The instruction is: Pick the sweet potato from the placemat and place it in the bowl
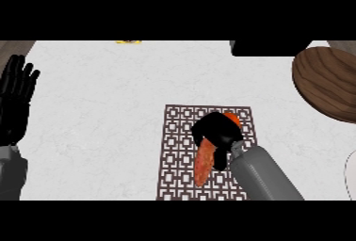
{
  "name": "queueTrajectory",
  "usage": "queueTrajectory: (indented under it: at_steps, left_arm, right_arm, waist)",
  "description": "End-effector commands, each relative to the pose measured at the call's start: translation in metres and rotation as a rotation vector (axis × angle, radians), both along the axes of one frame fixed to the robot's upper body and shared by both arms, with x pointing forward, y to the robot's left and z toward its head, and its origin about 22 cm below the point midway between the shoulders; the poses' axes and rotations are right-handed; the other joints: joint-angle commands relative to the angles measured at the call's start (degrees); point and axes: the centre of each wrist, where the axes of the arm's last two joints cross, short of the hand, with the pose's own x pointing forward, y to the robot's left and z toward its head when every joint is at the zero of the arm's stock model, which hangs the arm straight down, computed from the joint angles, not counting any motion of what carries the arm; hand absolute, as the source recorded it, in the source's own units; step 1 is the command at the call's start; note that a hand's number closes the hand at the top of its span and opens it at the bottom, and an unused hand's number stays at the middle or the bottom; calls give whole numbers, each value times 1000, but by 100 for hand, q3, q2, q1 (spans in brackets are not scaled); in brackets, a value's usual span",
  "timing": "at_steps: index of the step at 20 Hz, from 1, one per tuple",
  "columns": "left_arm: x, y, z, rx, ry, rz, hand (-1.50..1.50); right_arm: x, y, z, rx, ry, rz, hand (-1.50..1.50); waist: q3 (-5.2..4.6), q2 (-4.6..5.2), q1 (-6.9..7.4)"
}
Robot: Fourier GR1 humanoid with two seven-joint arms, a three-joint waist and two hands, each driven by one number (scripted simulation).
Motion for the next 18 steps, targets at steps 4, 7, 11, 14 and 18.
queueTrajectory:
  at_steps: [4,7,11,14,18]
  left_arm:
    - [-13,17,0,2,0,79,0]
    - [-17,26,-4,-3,11,137,0]
    - [-25,35,-8,-3,22,157,0]
    - [-24,31,-8,-22,15,130,0]
    - [-23,18,-7,-10,-8,74,0]
  right_arm:
    - [-7,-196,-1,-166,-24,-432,150]
    - [-22,-283,20,-266,-28,-685,150]
    - [-59,-387,76,-280,-117,-914,150]
    - [-91,-444,120,-292,-211,-1036,150]
    - [-142,-497,158,-223,-324,-1126,150]
  waist:
    - [27,-60,-545]
    - [44,-17,-1087]
    - [60,-6,-927]
    - [67,40,-683]
    - [66,28,-397]
